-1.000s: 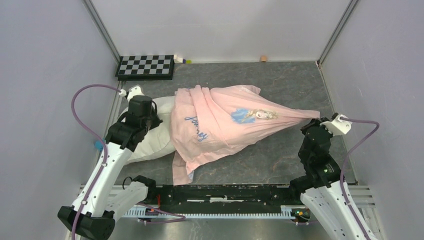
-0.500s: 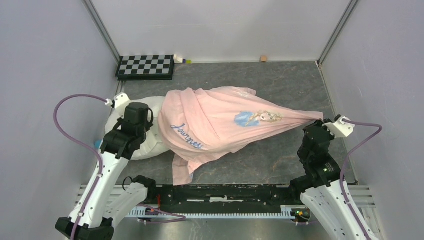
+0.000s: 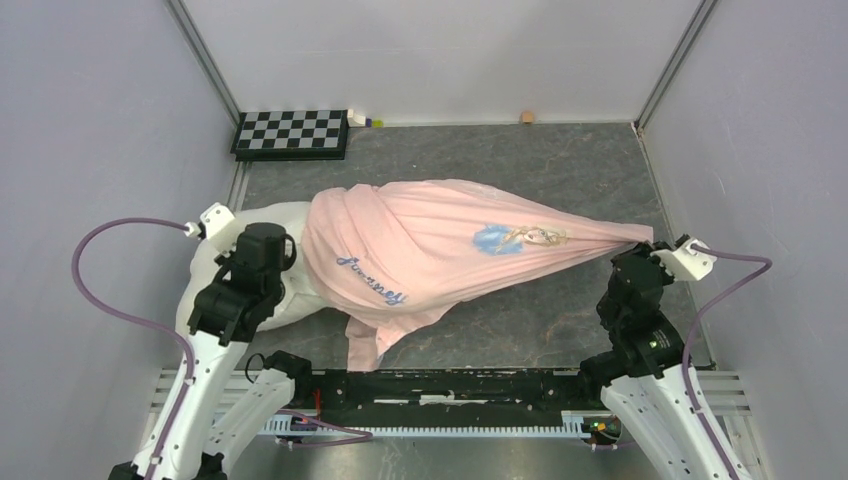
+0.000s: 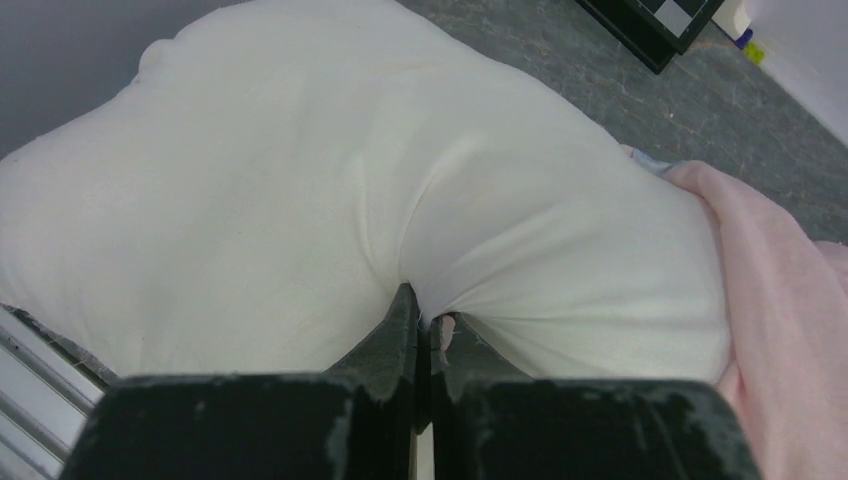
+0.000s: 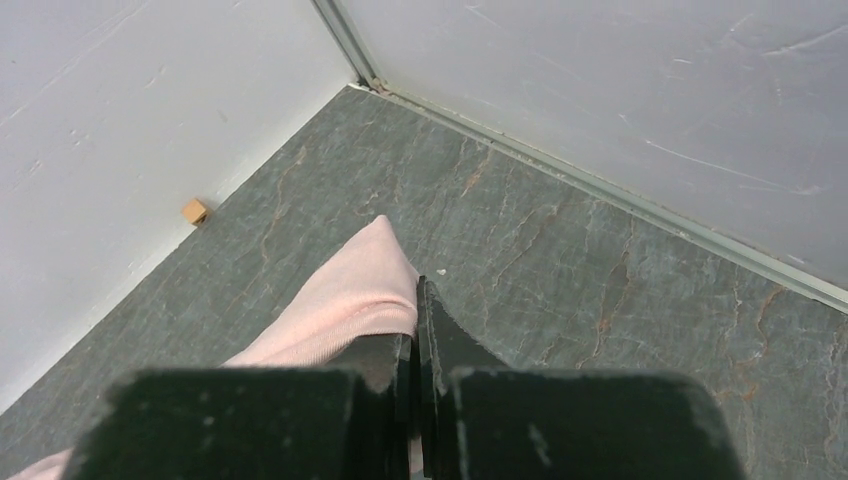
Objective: Remove the pillowcase from the pillow
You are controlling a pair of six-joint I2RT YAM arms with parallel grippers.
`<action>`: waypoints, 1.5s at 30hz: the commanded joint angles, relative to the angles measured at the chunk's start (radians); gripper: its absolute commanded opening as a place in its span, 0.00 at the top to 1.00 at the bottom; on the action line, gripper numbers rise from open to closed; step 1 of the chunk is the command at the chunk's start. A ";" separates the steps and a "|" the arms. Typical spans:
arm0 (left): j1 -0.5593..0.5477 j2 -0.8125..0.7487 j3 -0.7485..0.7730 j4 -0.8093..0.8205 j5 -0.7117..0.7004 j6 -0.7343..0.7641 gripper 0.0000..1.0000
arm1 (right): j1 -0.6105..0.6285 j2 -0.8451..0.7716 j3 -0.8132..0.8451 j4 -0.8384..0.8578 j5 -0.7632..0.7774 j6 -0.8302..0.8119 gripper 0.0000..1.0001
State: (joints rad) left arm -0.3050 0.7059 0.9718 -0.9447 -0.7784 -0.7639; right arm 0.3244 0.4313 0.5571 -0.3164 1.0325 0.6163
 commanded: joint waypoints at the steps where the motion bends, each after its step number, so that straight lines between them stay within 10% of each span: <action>1: 0.041 -0.109 0.000 0.064 -0.385 -0.068 0.97 | -0.032 -0.035 0.053 0.017 0.253 -0.010 1.00; 13: 0.041 -0.183 -0.040 0.109 -0.381 -0.065 0.97 | -0.032 -0.115 0.011 0.058 0.240 -0.019 1.00; 20: 0.041 -0.173 -0.168 0.441 0.112 0.198 0.94 | -0.032 -0.033 -0.043 0.245 -0.178 -0.212 0.99; 23: 0.041 -0.110 -0.156 0.457 0.265 0.220 0.96 | -0.032 0.079 -0.011 0.278 -0.557 -0.307 0.84; 27: 0.041 -0.036 -0.127 0.445 0.362 0.258 0.98 | -0.031 0.236 0.046 0.282 -1.056 -0.465 0.19; 29: 0.041 -0.017 -0.127 0.445 0.407 0.266 0.98 | -0.031 0.316 0.087 0.251 -1.233 -0.506 0.04; 35: 0.041 0.009 -0.139 0.480 0.544 0.279 0.98 | -0.004 0.416 0.106 0.243 -1.623 -0.553 0.02; 45: 0.041 0.018 -0.160 0.508 0.604 0.288 0.98 | 0.310 0.412 0.082 0.220 -1.701 -0.647 0.02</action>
State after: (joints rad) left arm -0.2638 0.7238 0.7948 -0.5541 -0.2302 -0.4999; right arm 0.5438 0.8555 0.6281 -0.1101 -0.5514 0.0349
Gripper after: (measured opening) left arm 0.056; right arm 0.979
